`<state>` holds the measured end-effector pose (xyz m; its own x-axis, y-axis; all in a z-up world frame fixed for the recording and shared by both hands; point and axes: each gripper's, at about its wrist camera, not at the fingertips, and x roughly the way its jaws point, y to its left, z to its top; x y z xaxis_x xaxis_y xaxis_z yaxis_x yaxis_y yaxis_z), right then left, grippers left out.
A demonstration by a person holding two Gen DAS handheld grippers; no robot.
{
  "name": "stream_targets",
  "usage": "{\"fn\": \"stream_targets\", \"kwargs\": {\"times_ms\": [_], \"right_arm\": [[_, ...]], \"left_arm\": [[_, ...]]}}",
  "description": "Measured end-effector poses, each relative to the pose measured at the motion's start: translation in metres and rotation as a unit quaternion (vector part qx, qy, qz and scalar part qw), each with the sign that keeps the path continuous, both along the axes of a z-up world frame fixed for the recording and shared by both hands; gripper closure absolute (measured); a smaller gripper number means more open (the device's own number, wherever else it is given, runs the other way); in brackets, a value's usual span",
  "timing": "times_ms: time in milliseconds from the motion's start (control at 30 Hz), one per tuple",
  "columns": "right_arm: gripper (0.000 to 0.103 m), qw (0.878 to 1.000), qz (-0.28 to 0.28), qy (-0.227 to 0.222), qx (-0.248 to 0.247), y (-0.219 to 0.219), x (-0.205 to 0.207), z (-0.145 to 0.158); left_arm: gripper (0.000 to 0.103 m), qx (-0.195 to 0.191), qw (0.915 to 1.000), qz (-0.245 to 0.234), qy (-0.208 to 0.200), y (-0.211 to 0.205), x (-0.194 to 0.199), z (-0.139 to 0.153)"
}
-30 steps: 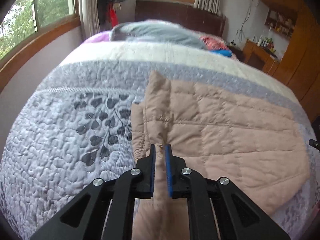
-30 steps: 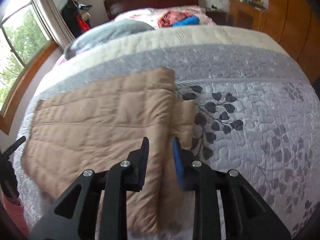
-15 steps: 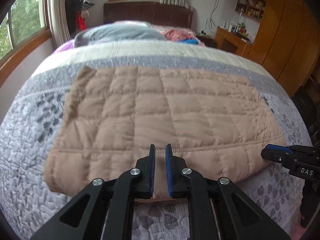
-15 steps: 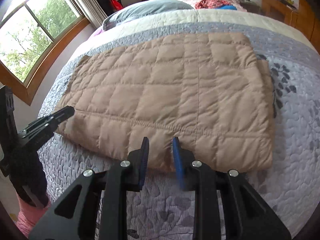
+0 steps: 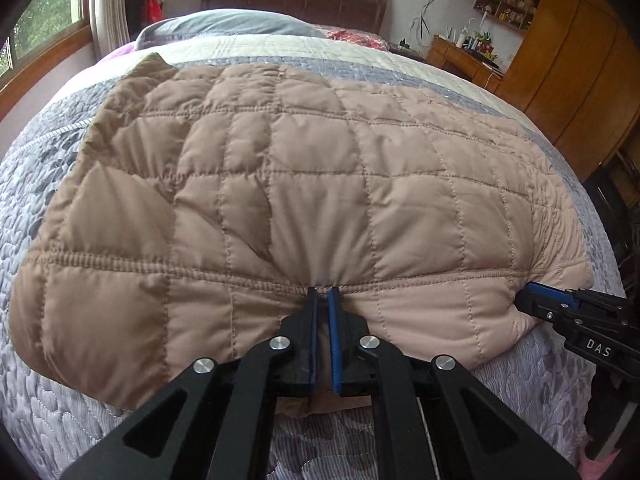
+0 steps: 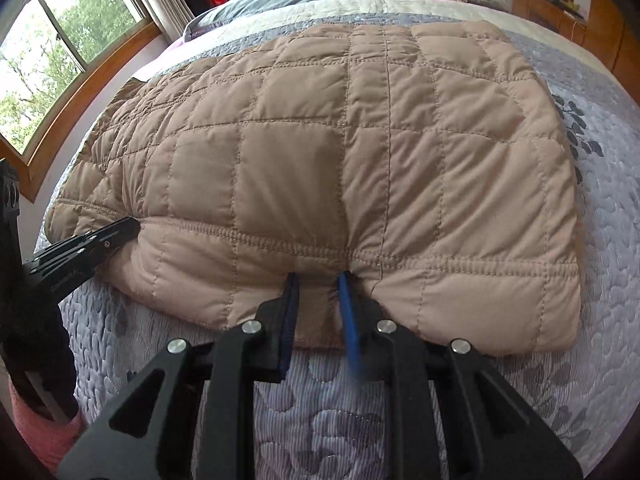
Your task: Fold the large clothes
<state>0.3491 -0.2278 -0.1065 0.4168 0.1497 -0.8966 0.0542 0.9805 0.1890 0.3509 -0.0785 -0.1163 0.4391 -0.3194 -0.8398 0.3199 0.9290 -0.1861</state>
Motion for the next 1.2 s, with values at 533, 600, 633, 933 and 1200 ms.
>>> {"fn": "stream_targets", "kwargs": {"times_ms": [533, 600, 633, 933, 1200], "right_arm": [[0.079, 0.999, -0.029, 0.009, 0.028, -0.032, 0.075, 0.054], [0.081, 0.998, -0.031, 0.036, 0.033, -0.036, 0.088, 0.035], [0.081, 0.998, -0.031, 0.043, 0.038, -0.039, 0.09, 0.027], [0.078, 0.996, -0.022, 0.039, 0.082, -0.051, 0.083, 0.023], [0.024, 0.996, -0.058, -0.046, 0.049, -0.131, 0.041, 0.077]], "left_arm": [[0.096, 0.022, 0.9997, -0.001, 0.012, -0.056, 0.073, 0.049], [0.095, 0.024, 0.9986, -0.009, 0.045, -0.057, 0.09, 0.034], [0.096, 0.023, 0.998, -0.012, 0.058, -0.056, 0.096, 0.022], [0.098, -0.028, 0.9956, 0.001, 0.09, -0.032, 0.094, 0.023], [0.044, -0.008, 0.9977, 0.067, 0.008, 0.073, 0.086, 0.08]]}}
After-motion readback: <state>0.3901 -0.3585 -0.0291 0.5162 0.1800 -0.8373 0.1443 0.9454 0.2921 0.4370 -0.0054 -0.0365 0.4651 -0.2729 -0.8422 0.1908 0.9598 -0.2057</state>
